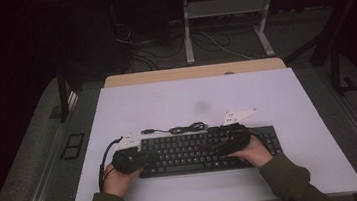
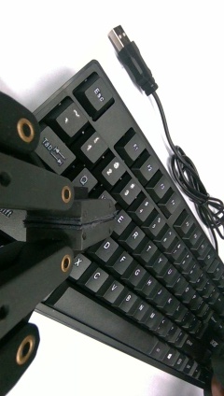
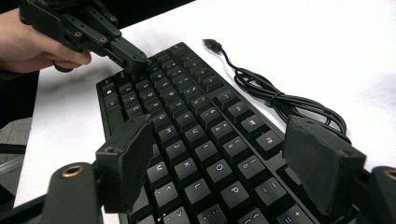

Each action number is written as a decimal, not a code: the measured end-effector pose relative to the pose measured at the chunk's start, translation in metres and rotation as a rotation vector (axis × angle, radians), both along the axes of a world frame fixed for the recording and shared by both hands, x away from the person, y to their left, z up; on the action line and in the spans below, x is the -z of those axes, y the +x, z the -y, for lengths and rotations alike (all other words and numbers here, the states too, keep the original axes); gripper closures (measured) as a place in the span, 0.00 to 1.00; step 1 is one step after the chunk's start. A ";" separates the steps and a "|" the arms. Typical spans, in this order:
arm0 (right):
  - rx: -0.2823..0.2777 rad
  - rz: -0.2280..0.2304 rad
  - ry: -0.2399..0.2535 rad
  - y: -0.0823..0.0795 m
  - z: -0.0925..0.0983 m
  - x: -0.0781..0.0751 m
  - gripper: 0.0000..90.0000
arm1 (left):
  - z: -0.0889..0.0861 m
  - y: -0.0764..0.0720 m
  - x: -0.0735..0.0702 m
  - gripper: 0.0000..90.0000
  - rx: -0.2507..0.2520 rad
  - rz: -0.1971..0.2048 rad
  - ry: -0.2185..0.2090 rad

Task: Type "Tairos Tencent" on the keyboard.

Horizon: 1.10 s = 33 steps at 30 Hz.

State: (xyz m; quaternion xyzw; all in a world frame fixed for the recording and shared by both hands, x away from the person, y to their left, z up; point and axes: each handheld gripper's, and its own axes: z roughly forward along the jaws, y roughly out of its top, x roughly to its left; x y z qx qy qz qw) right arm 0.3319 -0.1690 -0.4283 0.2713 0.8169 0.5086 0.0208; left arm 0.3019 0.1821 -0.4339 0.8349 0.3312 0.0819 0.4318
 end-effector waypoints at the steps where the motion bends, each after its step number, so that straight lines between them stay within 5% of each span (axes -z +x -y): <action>1: -0.001 0.000 -0.001 0.000 0.000 0.000 0.27 | 0.000 0.000 0.000 0.99 0.002 -0.002 0.001; 33: -0.005 0.000 -0.012 0.000 -0.002 0.001 0.27 | 0.003 0.001 0.003 0.99 0.010 -0.017 0.029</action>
